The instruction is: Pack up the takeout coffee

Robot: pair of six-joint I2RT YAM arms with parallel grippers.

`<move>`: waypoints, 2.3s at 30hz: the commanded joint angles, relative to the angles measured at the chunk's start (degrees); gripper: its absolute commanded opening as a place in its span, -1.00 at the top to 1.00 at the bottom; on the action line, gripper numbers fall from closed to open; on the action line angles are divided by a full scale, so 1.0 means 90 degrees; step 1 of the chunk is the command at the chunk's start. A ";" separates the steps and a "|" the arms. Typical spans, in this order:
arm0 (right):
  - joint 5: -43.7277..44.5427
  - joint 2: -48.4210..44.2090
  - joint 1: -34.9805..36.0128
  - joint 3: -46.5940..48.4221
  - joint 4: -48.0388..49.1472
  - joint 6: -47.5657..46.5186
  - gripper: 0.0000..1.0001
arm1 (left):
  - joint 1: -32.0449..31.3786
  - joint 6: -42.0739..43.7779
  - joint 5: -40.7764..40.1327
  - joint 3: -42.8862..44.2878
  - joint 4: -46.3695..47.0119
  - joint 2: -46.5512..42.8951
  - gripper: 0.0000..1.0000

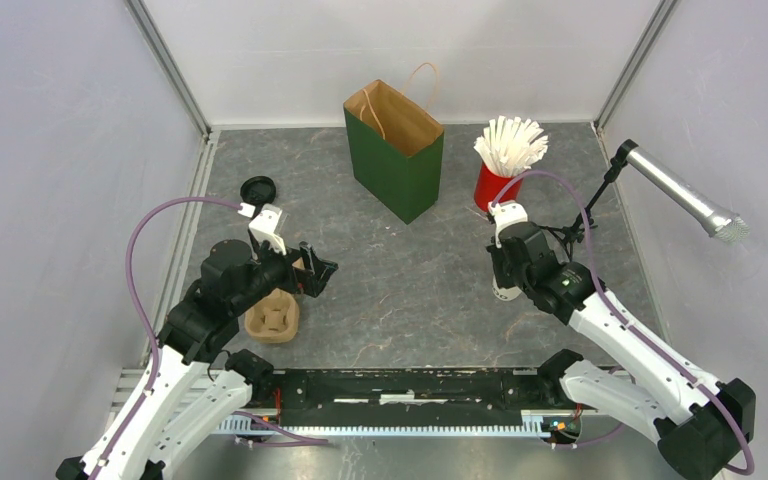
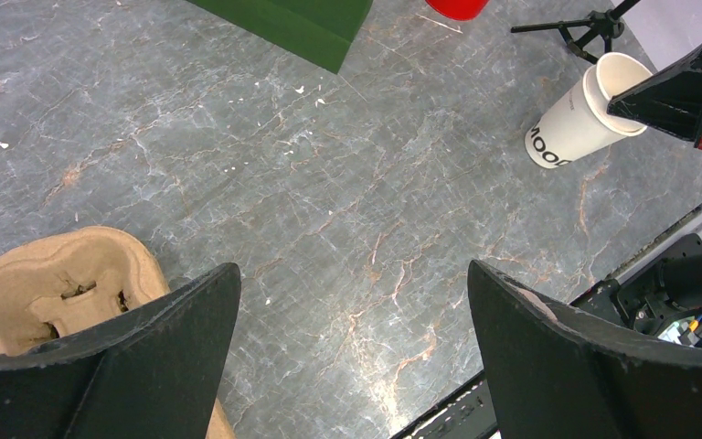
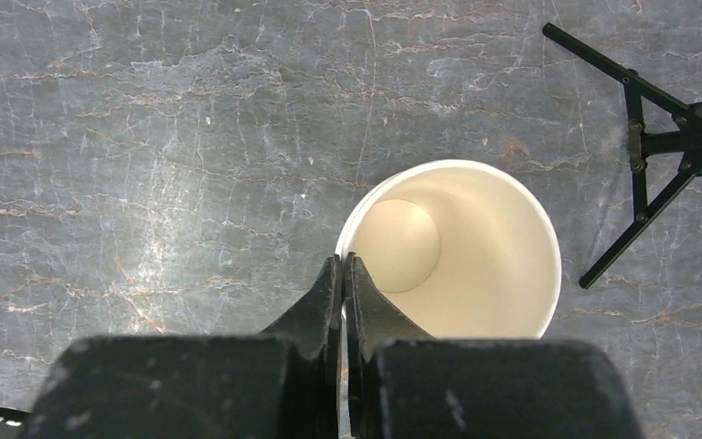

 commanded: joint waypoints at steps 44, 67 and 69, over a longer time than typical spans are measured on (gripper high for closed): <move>0.0045 -0.0524 -0.0009 0.0023 0.0289 -0.0621 0.99 | -0.2636 -0.5235 0.0918 0.0851 0.7878 0.6686 -0.29; -0.0121 -0.0584 -0.0013 -0.0135 0.0405 -0.0616 1.00 | -0.2793 -0.5886 0.1058 0.1640 0.9181 0.8895 -0.03; -0.0101 -0.0593 -0.0008 -0.0130 0.0405 -0.0604 1.00 | -0.2798 -0.5809 0.1005 0.1680 0.8903 0.8865 -0.01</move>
